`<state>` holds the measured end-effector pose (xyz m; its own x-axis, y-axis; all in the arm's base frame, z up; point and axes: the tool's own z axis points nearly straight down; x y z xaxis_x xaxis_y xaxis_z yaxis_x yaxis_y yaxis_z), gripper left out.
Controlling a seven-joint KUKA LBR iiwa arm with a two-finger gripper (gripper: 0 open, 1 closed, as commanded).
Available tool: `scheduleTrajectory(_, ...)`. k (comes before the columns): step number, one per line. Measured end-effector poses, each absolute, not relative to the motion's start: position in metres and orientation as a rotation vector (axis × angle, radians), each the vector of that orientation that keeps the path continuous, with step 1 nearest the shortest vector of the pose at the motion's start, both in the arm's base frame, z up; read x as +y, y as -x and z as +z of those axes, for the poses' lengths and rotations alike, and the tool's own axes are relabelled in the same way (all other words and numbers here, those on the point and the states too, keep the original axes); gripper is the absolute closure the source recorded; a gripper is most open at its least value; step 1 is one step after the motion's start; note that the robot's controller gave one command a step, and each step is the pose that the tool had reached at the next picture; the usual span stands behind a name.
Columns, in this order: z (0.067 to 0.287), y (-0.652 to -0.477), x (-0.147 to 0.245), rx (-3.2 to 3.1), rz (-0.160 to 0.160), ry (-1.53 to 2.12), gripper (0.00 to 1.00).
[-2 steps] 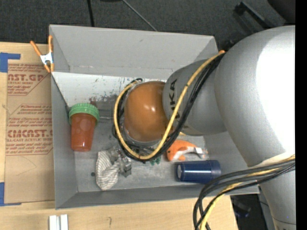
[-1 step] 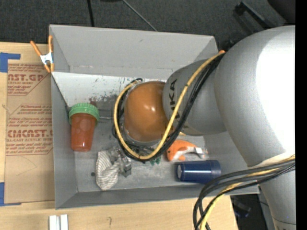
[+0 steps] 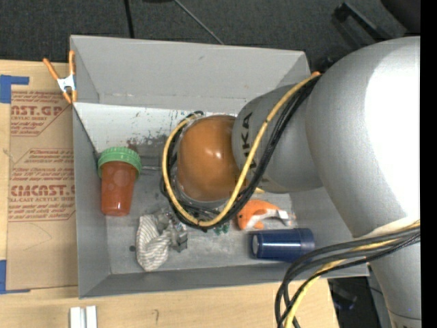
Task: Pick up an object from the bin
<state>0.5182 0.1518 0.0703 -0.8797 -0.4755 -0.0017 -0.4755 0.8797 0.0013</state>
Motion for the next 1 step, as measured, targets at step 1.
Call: scheduleTrajectory(1, 0.0782, -0.5159, 0.1542, 3.042, 0.002, 0.783, 1.0)
